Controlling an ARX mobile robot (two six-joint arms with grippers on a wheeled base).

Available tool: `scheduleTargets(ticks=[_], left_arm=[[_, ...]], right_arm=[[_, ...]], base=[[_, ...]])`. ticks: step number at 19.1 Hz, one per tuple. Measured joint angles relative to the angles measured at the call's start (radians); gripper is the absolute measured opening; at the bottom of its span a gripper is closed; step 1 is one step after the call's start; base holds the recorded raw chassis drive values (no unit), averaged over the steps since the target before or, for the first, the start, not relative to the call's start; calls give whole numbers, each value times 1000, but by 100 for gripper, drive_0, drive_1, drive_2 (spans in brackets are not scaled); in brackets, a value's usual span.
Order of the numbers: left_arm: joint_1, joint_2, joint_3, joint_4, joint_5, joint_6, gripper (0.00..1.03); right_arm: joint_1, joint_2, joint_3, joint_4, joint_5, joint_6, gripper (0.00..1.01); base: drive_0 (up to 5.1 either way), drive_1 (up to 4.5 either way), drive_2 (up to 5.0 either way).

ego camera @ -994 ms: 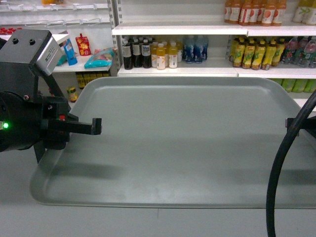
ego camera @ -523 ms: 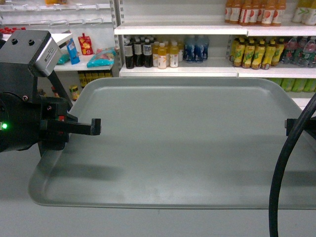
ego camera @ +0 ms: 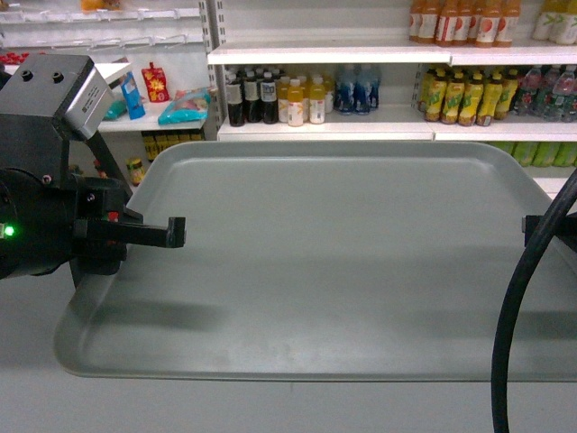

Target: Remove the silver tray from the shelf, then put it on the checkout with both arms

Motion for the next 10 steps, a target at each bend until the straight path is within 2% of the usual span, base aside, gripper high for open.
scheduleTargets(ticks=[10], left_arm=[[0, 0, 0, -1, 2, 0, 3]], right_arm=[[1, 1, 0, 0, 0, 0, 3]], base=[[-487, 258, 258]])
